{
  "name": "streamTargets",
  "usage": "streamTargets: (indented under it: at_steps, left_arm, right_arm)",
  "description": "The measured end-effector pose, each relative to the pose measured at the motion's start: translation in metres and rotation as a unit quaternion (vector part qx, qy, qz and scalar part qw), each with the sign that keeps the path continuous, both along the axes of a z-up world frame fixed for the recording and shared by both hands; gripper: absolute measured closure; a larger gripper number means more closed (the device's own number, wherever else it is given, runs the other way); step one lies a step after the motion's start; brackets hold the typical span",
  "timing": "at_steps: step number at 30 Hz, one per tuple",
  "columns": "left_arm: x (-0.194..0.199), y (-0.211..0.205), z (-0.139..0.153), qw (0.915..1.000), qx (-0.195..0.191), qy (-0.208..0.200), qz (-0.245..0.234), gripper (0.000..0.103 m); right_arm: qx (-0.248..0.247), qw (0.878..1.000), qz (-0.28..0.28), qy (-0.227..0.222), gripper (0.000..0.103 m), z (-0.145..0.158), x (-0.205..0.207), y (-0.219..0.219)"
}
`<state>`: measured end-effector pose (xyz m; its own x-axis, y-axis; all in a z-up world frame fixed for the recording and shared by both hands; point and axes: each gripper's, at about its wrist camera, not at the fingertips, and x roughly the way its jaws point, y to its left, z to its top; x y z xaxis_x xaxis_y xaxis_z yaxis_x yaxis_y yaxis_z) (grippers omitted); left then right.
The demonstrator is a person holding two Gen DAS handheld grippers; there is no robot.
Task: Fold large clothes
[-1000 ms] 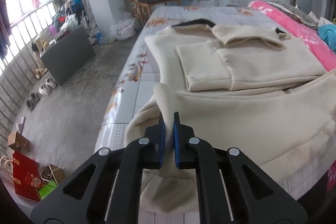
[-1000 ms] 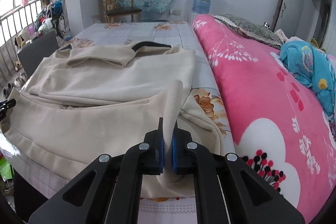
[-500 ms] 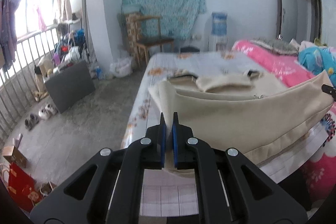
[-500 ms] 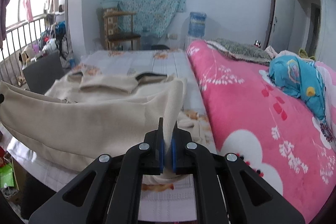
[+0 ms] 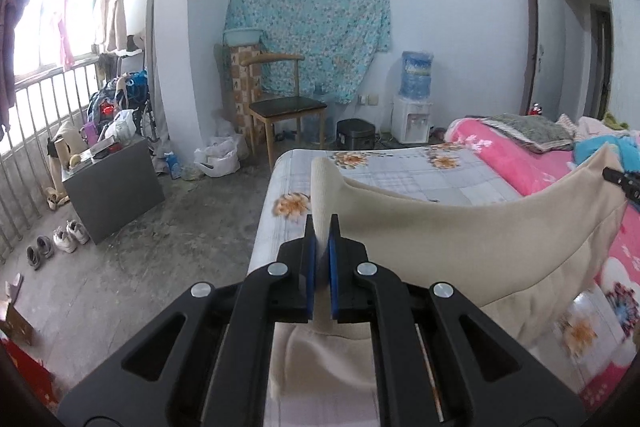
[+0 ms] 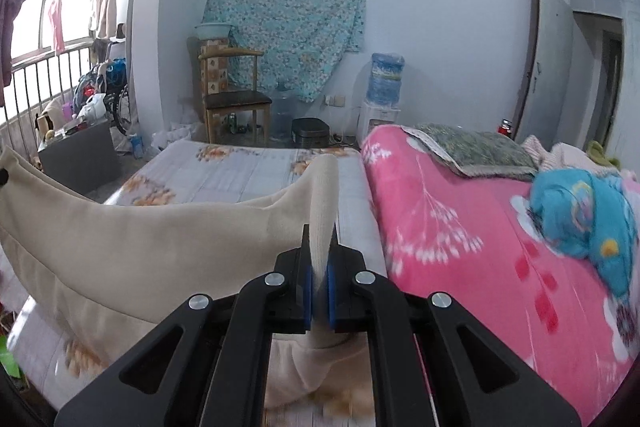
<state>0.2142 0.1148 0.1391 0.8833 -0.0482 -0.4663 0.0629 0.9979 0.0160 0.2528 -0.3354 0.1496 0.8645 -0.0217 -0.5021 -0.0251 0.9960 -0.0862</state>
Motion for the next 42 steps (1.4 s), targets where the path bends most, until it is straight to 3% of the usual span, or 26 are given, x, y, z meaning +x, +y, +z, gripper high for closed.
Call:
streamTargets:
  at_steps: [4, 8, 10, 13, 18, 20, 23, 26, 28, 29, 31, 32, 36, 37, 41, 42]
  left_arm:
    - [0.082, 0.007, -0.025, 0.9983, 0.002, 0.059, 0.002, 0.098]
    - [0.153, 0.012, -0.081, 0.9895, -0.007, 0.144, 0.006, 0.091]
    - [0.173, 0.013, -0.107, 0.9837, 0.012, 0.178, 0.026, 0.065]
    - [0.173, 0.016, -0.122, 0.9819, 0.02, 0.186, 0.029, 0.063]
    - [0.12, 0.017, -0.1, 0.9881, -0.022, 0.149, -0.028, 0.063]
    - [0.098, 0.011, -0.098, 0.985, -0.039, 0.155, -0.065, 0.061]
    - [0.066, 0.005, -0.115, 0.9731, -0.061, 0.197, -0.102, 0.06]
    - [0.05, 0.007, -0.143, 0.9684, -0.054, 0.228, -0.085, 0.06]
    - [0.046, 0.017, -0.158, 0.9686, -0.053, 0.236, -0.058, 0.06]
    - [0.043, 0.026, -0.161, 0.9689, -0.065, 0.234, -0.047, 0.059]
    - [0.036, 0.039, -0.159, 0.9681, -0.094, 0.23, -0.03, 0.06]
    - [0.03, 0.043, -0.156, 0.9668, -0.111, 0.229, -0.028, 0.06]
    - [0.003, 0.043, -0.141, 0.9691, -0.117, 0.215, -0.032, 0.053]
    - [-0.009, 0.038, -0.135, 0.9699, -0.119, 0.209, -0.039, 0.049]
    - [-0.051, 0.019, -0.119, 0.9727, -0.128, 0.185, -0.056, 0.03]
    - [-0.063, 0.011, -0.115, 0.974, -0.126, 0.179, -0.059, 0.023]
  right_arm:
    - [0.014, 0.999, 0.008, 0.032, 0.097, -0.015, 0.075, 0.003]
    - [0.04, 0.994, 0.01, 0.106, 0.093, -0.067, 0.149, 0.003]
    - [0.036, 0.985, 0.009, 0.167, 0.086, -0.106, 0.182, 0.001]
    - [-0.006, 0.979, -0.012, 0.203, 0.082, -0.139, 0.19, -0.005]
    - [0.053, 0.985, -0.003, 0.164, 0.082, -0.108, 0.134, -0.028]
    - [0.069, 0.985, 0.025, 0.155, 0.082, -0.096, 0.101, -0.027]
    - [0.057, 0.98, 0.07, 0.177, 0.082, -0.099, 0.05, -0.016]
    - [0.043, 0.973, 0.076, 0.212, 0.082, -0.118, 0.024, -0.016]
    - [0.035, 0.966, 0.04, 0.251, 0.085, -0.147, 0.016, -0.031]
    - [0.056, 0.965, 0.032, 0.254, 0.086, -0.153, 0.014, -0.041]
    - [0.161, 0.956, 0.009, 0.246, 0.089, -0.151, 0.005, -0.071]
    - [0.191, 0.95, -0.007, 0.245, 0.089, -0.148, 0.0, -0.08]
    - [0.205, 0.948, -0.034, 0.24, 0.086, -0.136, -0.027, -0.081]
    - [0.208, 0.949, -0.03, 0.236, 0.084, -0.132, -0.035, -0.078]
    - [0.207, 0.956, -0.009, 0.208, 0.055, -0.113, -0.079, -0.048]
    - [0.196, 0.961, -0.005, 0.197, 0.053, -0.108, -0.093, -0.037]
